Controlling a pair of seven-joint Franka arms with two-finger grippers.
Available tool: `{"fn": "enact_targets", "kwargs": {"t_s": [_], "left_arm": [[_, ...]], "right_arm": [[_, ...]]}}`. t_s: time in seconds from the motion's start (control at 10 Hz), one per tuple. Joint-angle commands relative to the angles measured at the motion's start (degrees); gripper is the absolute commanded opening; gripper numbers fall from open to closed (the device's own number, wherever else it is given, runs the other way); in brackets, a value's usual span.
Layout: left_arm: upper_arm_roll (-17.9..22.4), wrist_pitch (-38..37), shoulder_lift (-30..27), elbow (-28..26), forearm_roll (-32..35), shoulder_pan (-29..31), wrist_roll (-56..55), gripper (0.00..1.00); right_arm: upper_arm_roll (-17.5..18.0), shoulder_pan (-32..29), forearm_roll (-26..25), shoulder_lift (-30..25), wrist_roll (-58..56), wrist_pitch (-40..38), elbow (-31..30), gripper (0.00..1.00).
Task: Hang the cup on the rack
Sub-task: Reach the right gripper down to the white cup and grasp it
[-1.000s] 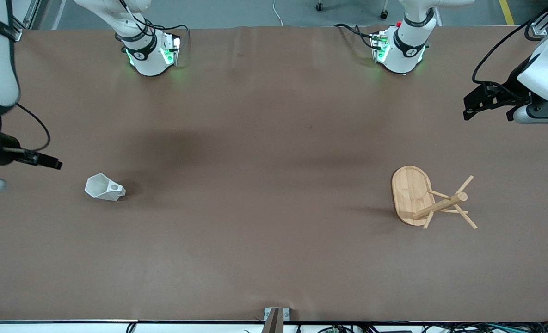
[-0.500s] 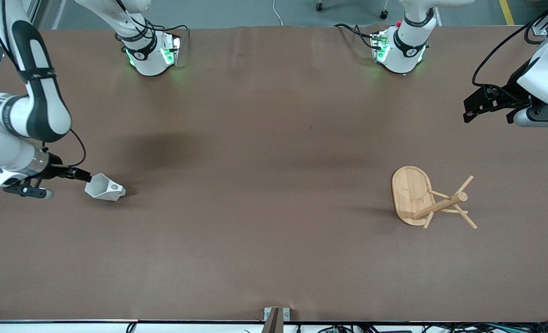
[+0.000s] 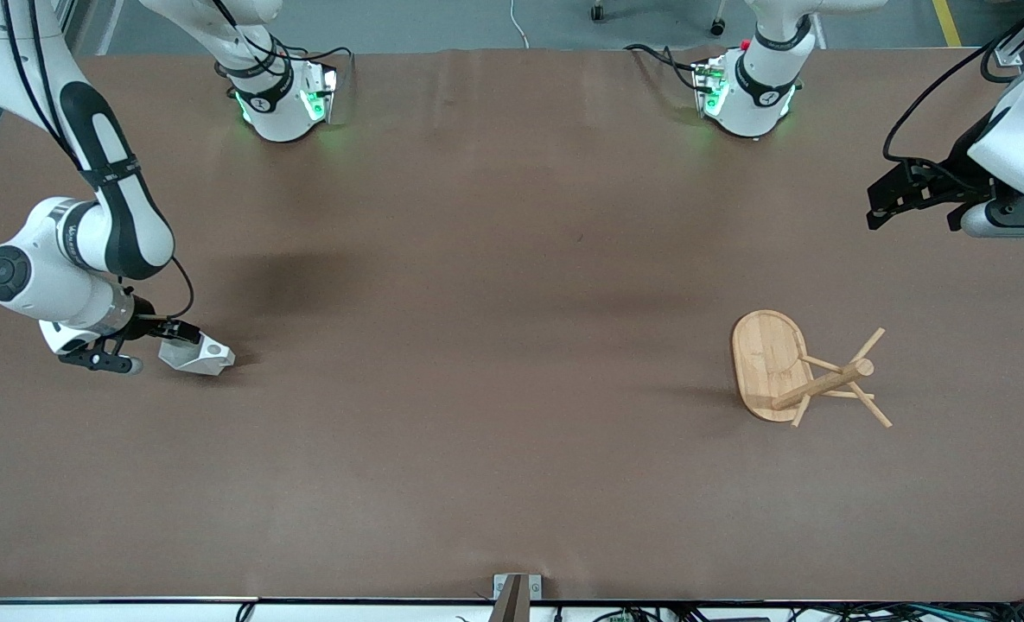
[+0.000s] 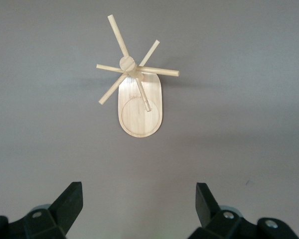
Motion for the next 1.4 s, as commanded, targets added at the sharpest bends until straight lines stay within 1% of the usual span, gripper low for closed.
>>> {"fn": "enact_targets", "kwargs": {"t_s": [0.0,0.1,0.2,0.3,0.7,0.8,0.9,1.0,1.1,1.2,1.3], "left_arm": [[-0.06,0.57,0.69,-1.19,0.36,0.03,-0.03,1.0],[-0.06,0.57,0.69,-1.19,0.36,0.03,-0.03,1.0],[-0.06,0.57,0.69,-1.19,0.36,0.12,-0.03,1.0],[-0.06,0.57,0.69,-1.1,0.36,0.12,0.06,1.0],[-0.06,0.57,0.69,-0.93,0.36,0.12,0.06,1.0],[-0.06,0.57,0.69,-0.92,0.36,0.12,0.06,1.0],[-0.06,0.48,0.69,-0.84,0.36,0.12,-0.03,1.0],[-0.06,0.4,0.69,-0.66,0.36,0.04,-0.11,1.0],[-0.06,0.31,0.69,0.12,0.27,0.12,-0.11,1.0],[-0.06,0.22,0.69,0.83,0.27,0.04,-0.38,1.0],[-0.06,0.22,2.0,1.44,0.36,0.03,-0.29,1.0]], "right_arm": [[0.46,-0.21,-0.28,-0.26,0.26,0.1,0.02,0.34],[0.46,-0.3,-0.2,-0.26,0.35,0.19,0.11,0.2],[0.46,-0.47,-0.11,-0.17,0.43,0.1,0.46,0.14],[0.46,-0.56,-0.11,0.09,0.52,0.1,0.72,0.11],[0.46,-0.56,0.42,0.18,0.52,-0.16,1.08,0.1],[0.46,-0.56,0.51,0.18,0.61,-0.16,1.16,0.07],[0.46,-0.56,1.99,0.09,1.48,-0.51,1.42,0.0],[0.55,-0.39,7.14,0.09,4.45,-4.52,3.69,0.0],[0.63,-0.04,11.54,0.09,8.22,-16.13,9.54,0.0],[0.63,0.22,12.28,0.44,9.74,-22.86,15.0,0.0],[1.24,0.58,13.5,0.53,14.88,-27.54,17.49,0.0]]}}
